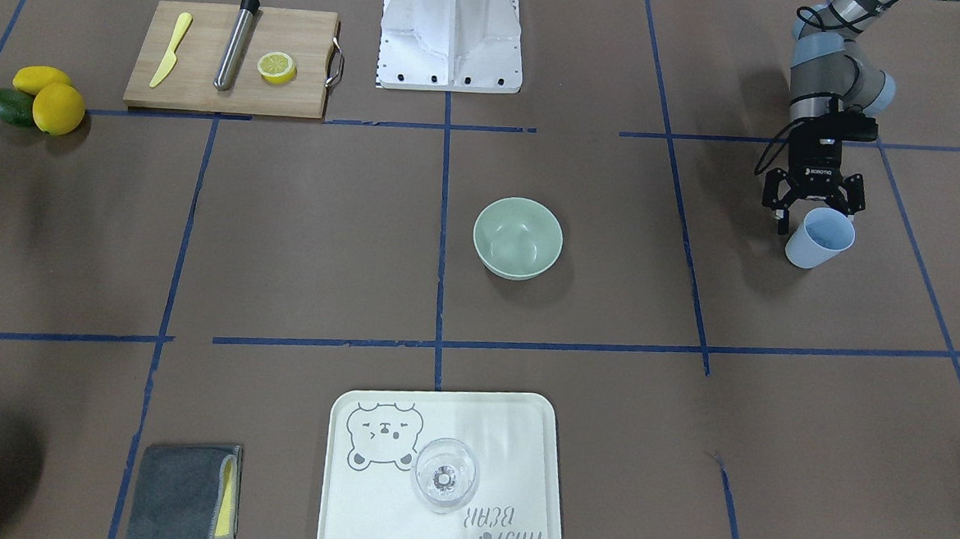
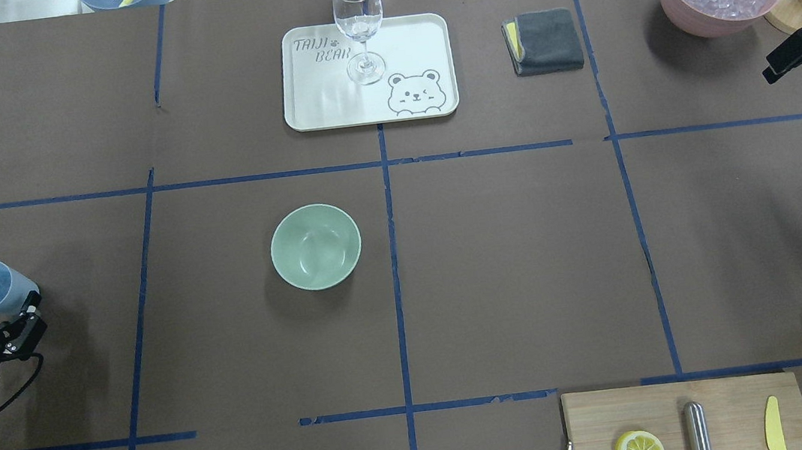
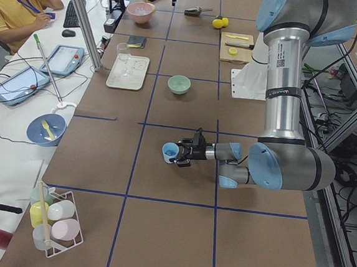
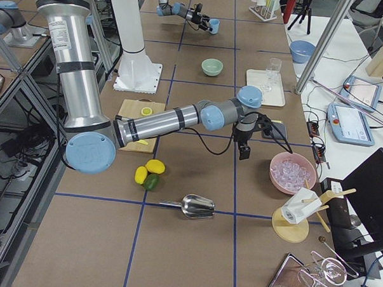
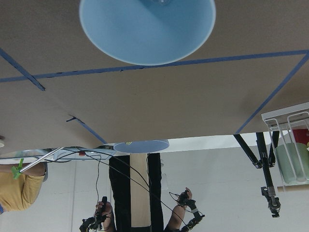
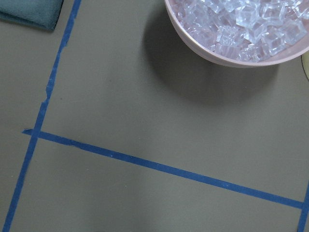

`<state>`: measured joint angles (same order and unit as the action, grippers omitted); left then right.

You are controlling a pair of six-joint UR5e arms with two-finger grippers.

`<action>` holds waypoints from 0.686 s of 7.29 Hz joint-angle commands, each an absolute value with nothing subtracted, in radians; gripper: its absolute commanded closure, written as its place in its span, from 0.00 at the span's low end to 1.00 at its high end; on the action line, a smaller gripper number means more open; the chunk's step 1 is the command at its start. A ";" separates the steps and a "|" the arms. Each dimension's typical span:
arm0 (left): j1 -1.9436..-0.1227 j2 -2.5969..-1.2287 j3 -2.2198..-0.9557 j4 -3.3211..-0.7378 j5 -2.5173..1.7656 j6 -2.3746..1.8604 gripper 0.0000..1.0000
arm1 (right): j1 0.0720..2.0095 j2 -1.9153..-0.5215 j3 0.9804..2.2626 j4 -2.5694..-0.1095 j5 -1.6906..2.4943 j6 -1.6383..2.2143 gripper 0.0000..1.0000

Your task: Pour ice into bowl

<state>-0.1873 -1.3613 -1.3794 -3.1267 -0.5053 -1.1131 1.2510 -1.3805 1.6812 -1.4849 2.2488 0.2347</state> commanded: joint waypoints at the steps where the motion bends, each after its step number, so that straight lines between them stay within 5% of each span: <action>1: -0.187 -1.362 -1.371 -3.131 -0.506 -1.109 0.01 | 1.255 -1.381 1.681 -1.483 2.249 0.235 0.00; 5: -0.198 -1.367 -1.356 -3.132 -0.529 -1.115 0.02 | 1.264 -1.381 1.681 -1.483 2.249 0.232 0.00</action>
<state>-0.1902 -1.3659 -1.3596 -3.1312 -0.5182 -1.1127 1.2606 -1.3806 1.6812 -1.4839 2.2488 0.2329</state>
